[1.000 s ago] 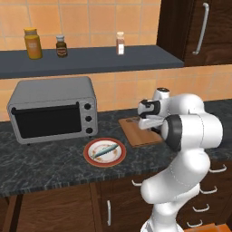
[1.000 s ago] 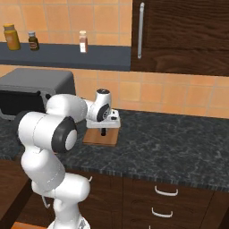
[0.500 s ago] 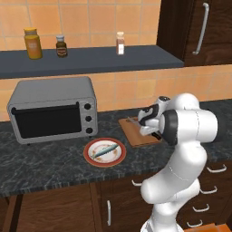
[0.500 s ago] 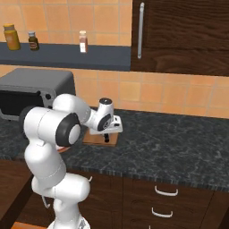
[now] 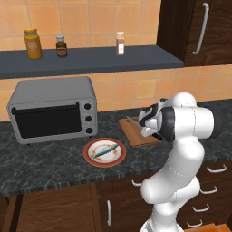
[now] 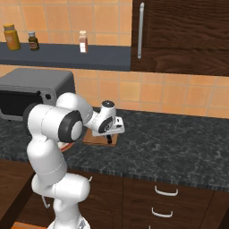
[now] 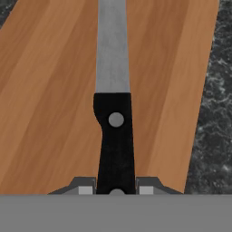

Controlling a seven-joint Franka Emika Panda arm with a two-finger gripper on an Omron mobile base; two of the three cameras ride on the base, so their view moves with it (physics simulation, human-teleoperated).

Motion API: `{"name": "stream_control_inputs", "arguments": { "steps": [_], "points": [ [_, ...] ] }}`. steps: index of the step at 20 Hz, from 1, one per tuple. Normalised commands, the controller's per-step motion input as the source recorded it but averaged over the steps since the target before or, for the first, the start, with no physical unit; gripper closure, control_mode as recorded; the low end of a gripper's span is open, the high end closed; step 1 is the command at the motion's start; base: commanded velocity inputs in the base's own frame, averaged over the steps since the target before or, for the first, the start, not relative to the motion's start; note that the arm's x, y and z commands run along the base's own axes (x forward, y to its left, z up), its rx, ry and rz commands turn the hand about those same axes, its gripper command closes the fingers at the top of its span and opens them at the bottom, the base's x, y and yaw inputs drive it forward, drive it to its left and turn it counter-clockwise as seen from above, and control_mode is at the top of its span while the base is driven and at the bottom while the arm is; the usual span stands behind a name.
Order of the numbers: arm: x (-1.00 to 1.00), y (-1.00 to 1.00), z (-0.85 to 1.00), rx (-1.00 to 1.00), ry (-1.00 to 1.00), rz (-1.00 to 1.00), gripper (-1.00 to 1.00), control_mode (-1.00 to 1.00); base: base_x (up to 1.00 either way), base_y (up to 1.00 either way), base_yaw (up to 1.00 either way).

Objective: Pick up the knife from the drawer and place it on the cutting board. Then place the meat from the plate to the cutting board.

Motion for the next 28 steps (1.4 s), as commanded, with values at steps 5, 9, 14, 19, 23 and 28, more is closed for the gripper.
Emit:
{"name": "stream_control_inputs", "arguments": {
  "steps": [5,9,14,19,23,28],
  "points": [
    [0.24,0.00,0.00,0.00,0.00,0.02,1.00,-1.00,0.00,0.00,0.00],
    [0.00,0.00,0.00,0.00,0.00,0.00,-1.00,-1.00,0.00,0.00,0.00],
    [0.00,0.00,0.02,0.00,0.00,0.00,-1.00,-1.00,0.00,0.00,0.00],
    [-0.08,0.00,0.37,0.00,0.00,0.00,-1.00,-1.00,0.00,0.00,0.00],
    [-0.46,0.08,0.44,0.00,0.00,0.00,-1.00,-1.00,0.00,0.00,0.00],
    [-0.45,0.34,0.21,0.00,0.00,0.00,-1.00,-1.00,0.00,0.00,0.00]
  ]
}}
